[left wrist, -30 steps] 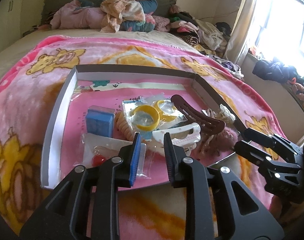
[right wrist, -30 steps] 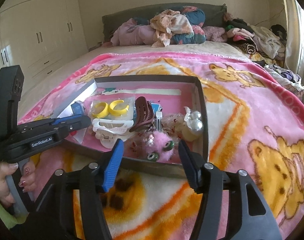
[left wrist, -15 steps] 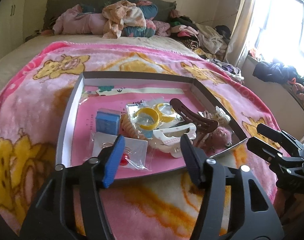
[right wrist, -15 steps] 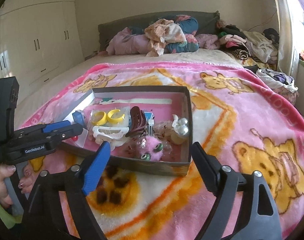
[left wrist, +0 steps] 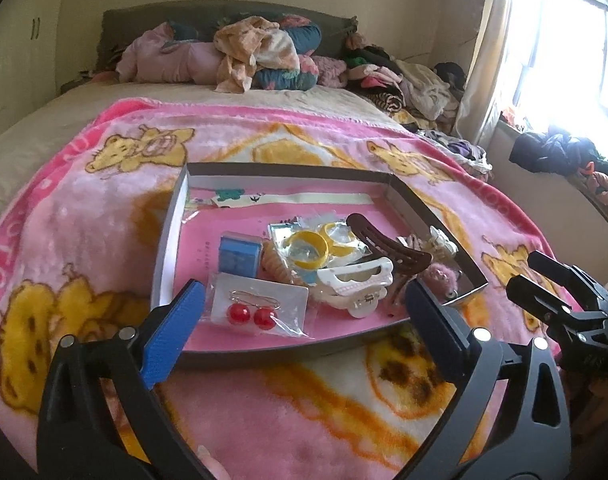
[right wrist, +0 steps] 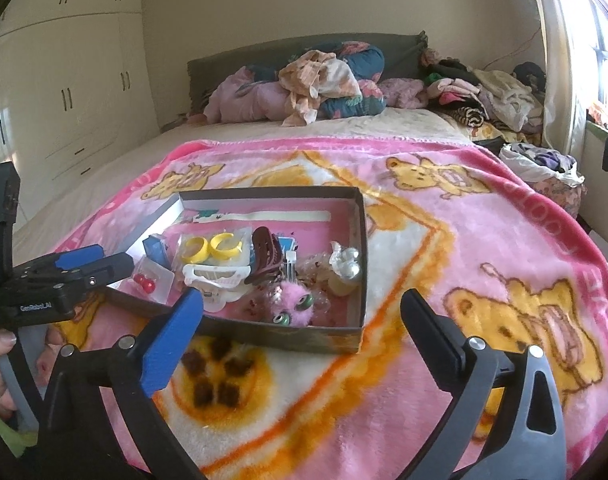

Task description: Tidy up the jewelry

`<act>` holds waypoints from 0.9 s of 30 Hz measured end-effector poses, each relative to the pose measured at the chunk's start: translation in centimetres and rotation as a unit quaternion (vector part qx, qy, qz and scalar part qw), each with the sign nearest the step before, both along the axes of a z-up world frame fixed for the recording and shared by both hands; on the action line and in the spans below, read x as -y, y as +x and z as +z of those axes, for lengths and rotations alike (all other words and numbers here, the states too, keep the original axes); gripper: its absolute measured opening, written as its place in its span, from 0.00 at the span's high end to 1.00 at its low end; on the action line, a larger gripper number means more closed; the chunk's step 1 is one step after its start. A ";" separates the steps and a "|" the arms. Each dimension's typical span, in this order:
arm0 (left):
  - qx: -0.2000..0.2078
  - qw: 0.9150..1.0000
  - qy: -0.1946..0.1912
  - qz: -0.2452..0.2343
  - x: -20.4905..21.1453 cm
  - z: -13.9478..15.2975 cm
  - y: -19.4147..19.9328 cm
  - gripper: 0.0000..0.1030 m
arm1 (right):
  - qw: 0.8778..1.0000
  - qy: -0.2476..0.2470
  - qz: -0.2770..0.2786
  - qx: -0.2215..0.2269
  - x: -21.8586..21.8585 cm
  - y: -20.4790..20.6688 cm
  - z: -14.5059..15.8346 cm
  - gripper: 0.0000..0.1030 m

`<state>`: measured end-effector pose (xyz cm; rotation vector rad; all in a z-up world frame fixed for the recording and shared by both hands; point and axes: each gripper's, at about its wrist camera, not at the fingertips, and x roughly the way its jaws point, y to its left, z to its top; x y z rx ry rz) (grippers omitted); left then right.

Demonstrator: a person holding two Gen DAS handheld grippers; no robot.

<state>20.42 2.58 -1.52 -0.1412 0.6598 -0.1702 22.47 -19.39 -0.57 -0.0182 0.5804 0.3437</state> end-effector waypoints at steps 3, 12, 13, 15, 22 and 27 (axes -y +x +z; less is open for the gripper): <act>0.008 1.000 0.001 0.003 -0.1 0.5 -0.8 0.11 | 1.000 0.000 -0.003 0.006 0.1 -0.4 0.3 0.06; 0.023 1.000 0.004 0.013 -0.3 1.5 -3.2 0.11 | 1.000 0.002 -0.001 0.024 -0.1 -2.1 1.0 0.06; 0.025 1.000 0.005 0.013 -0.4 1.6 -3.4 0.11 | 1.000 0.003 0.000 0.026 -0.1 -2.3 1.1 0.06; 0.028 0.999 0.010 0.019 -0.4 1.7 -3.9 0.11 | 1.000 0.004 0.002 0.029 -0.1 -2.8 1.1 0.06; 0.042 0.999 0.014 0.022 -0.5 1.9 -5.8 0.11 | 0.999 0.001 0.006 0.039 -0.3 -4.6 1.0 0.06; 0.056 0.998 0.020 0.024 -0.3 2.0 -7.2 0.11 | 0.999 -0.011 0.007 0.051 -0.6 -6.2 0.9 0.06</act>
